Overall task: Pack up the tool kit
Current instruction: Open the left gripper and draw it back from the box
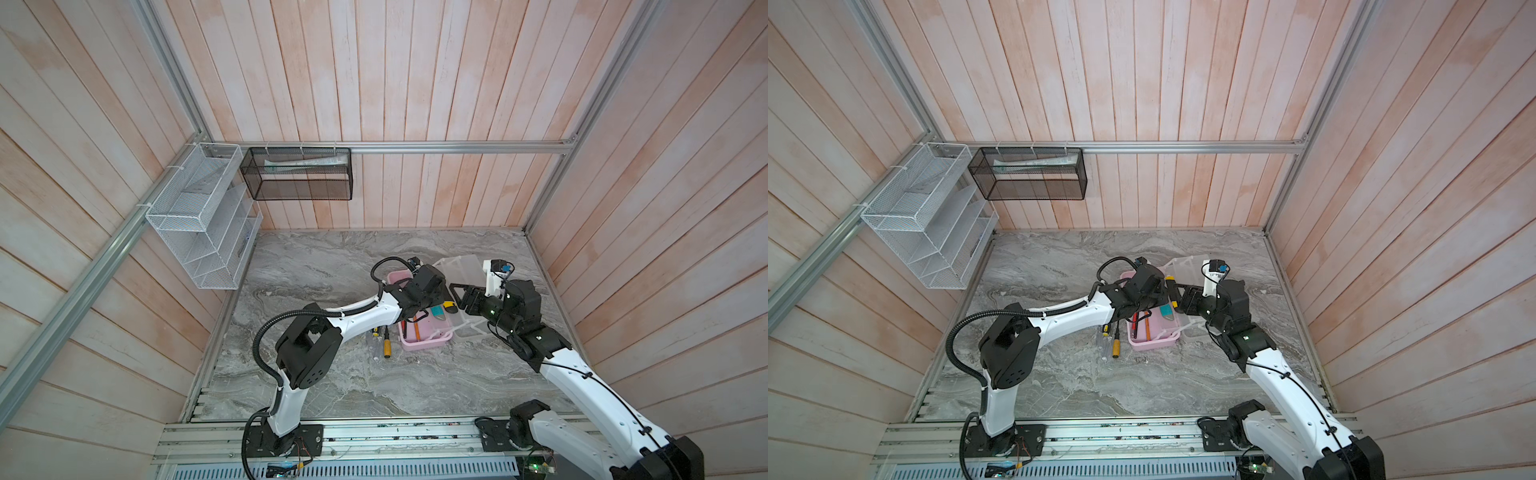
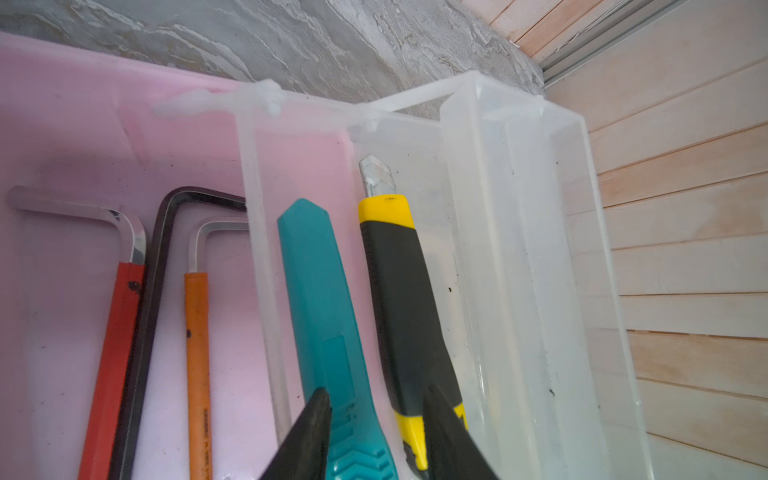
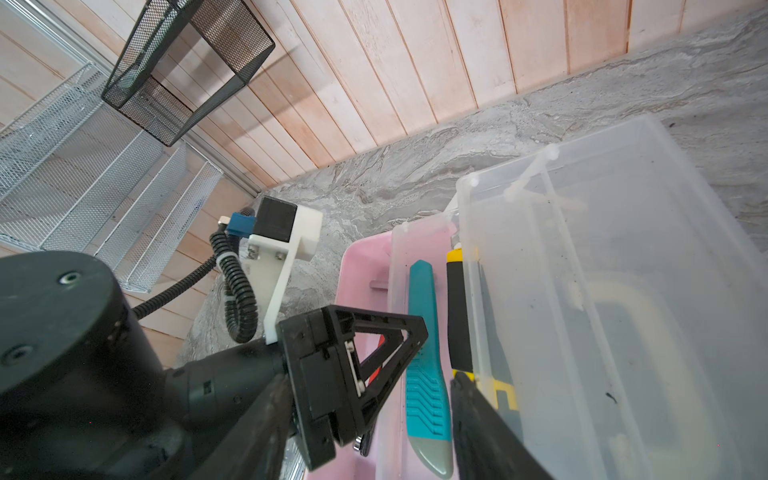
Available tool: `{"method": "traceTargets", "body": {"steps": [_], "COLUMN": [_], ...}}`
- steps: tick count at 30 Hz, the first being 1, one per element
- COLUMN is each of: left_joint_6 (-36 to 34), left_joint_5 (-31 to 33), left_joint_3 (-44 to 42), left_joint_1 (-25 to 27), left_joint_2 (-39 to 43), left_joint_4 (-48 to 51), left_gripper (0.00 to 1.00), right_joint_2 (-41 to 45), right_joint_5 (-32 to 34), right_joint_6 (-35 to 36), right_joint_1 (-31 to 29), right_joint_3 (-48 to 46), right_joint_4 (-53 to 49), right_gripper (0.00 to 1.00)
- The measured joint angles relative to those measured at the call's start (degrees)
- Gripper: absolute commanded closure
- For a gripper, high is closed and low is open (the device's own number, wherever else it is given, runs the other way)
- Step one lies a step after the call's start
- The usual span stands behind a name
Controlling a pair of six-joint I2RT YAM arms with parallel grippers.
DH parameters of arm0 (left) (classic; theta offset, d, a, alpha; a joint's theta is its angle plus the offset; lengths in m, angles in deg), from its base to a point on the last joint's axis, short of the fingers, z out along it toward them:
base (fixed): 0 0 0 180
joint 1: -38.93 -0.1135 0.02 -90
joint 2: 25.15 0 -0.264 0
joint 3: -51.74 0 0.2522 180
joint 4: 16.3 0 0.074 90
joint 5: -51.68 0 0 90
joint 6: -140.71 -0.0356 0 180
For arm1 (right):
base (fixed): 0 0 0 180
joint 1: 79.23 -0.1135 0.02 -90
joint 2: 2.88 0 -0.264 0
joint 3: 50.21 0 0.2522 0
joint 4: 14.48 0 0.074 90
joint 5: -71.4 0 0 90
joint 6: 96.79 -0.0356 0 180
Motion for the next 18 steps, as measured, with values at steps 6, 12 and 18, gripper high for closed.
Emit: {"method": "traceTargets", "body": {"steps": [6, 12, 18], "left_joint_6": [-3.80, -7.43, -10.05], "left_joint_5": [1.75, 3.89, 6.71], "left_joint_3": [-6.03, -14.82, -27.02], "left_joint_1": [0.02, 0.09, 0.11], "left_joint_2": [6.25, 16.09, 27.04], "left_joint_4": [-3.17, -8.52, -11.30], "left_gripper": [0.45, 0.40, 0.39], "right_joint_2": [-0.13, -1.44, -3.85], "right_joint_5": [-0.42, 0.92, 5.33], "right_joint_6": [0.50, 3.02, 5.44], "right_joint_1": [-0.15, -3.54, -8.96], "right_joint_3": [0.02, 1.11, 4.48], "right_joint_4": [-0.02, -0.79, -3.89], "right_gripper": [0.40, 0.38, 0.39]}}
